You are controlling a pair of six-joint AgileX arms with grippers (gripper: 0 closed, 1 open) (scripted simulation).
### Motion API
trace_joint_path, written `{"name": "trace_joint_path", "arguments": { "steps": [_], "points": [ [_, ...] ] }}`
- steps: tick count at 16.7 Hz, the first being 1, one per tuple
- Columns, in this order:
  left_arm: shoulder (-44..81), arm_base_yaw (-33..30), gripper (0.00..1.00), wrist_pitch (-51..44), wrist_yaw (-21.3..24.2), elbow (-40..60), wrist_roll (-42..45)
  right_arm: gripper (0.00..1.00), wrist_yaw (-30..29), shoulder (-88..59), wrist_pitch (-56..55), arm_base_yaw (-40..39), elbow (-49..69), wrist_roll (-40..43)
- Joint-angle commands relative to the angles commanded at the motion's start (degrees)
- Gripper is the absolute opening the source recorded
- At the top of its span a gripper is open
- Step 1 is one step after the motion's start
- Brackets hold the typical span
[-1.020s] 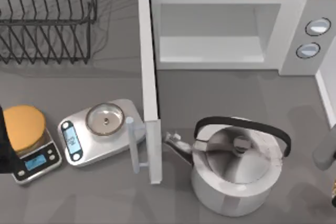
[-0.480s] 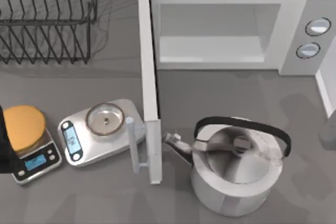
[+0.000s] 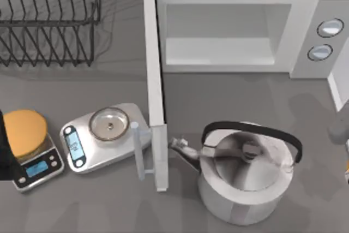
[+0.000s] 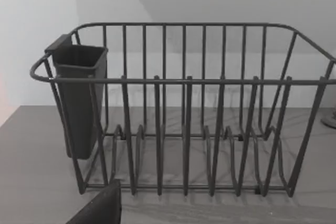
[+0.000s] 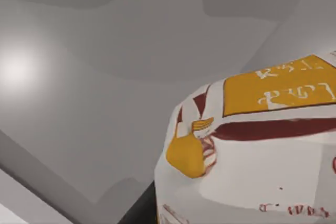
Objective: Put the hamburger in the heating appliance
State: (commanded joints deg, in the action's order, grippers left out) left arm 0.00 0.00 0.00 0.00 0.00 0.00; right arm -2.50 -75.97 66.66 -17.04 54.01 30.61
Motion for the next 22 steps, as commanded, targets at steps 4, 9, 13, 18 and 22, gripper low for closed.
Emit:
{"name": "trace_joint_path", "arguments": {
  "steps": [4,9,13,18,22],
  "points": [
    [0.0,0.0,1.0,0.0,0.0,0.0,0.0,0.0,-5.6,-3.39,-10.98,-1.98,8.24,-5.47],
    [0.0,0.0,1.0,0.0,0.0,0.0,0.0,0.0,-14.35,-15.14,-37.62,-7.53,18.63,-16.79],
    [0.0,0.0,1.0,0.0,0.0,0.0,0.0,0.0,-20.8,-28.94,-63.37,-11.87,22.96,-27.14],
    [0.0,0.0,1.0,0.0,0.0,0.0,0.0,0.0,-26.64,-46.14,-88.92,-14.72,22.92,-38.35],
    [0.0,0.0,1.0,0.0,0.0,0.0,0.0,0.0,-29.03,-54.86,-98.77,-15.23,21.12,-43.43]
  ]
}}
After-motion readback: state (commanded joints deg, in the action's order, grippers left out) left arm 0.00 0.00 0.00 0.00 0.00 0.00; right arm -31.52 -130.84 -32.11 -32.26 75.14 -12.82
